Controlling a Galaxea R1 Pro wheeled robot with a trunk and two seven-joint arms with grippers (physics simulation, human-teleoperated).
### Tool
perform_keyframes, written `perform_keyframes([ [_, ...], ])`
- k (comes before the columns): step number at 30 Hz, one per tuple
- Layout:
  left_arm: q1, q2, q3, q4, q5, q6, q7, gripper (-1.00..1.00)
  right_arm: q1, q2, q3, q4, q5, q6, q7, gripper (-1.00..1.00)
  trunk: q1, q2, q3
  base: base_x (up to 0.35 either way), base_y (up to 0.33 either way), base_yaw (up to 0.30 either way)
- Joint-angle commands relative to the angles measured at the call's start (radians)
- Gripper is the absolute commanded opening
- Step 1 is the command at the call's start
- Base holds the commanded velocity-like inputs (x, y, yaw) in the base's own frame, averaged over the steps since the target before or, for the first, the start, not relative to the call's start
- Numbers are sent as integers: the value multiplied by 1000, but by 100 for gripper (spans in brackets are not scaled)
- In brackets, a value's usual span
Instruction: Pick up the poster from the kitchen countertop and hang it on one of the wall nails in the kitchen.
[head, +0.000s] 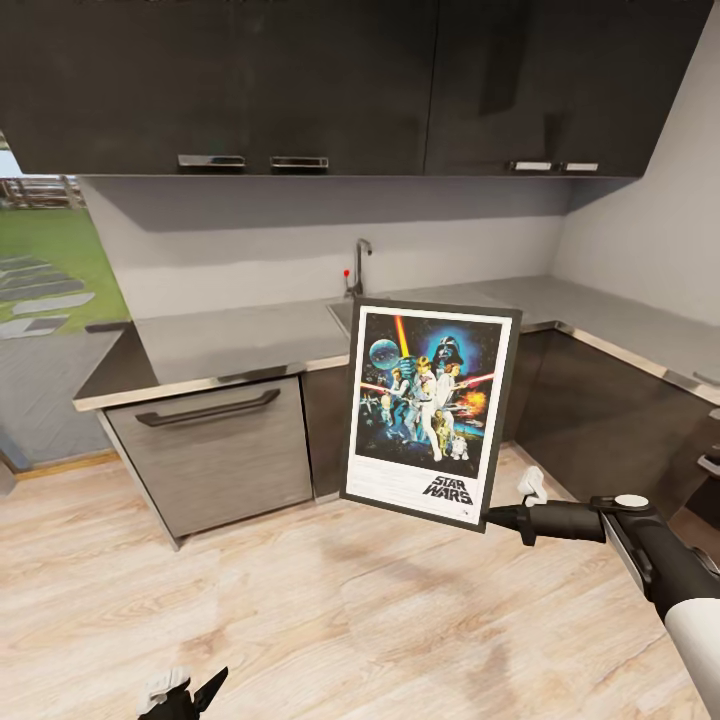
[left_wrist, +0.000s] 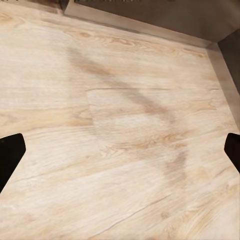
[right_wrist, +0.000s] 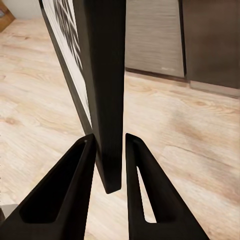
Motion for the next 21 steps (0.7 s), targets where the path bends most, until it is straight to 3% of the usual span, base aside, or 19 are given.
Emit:
perform_keyframes([
  [1,-1,0,8,1,-11,-5,-3,100,-1,1,-4,-2,5,12,7,-100,-4,7,2,0,0,0],
  [21,-1,0,6,-1,-10,-4,0,100,-1,2,-4,-5,5,12,8,-100,-81,147,65,0,0,0],
])
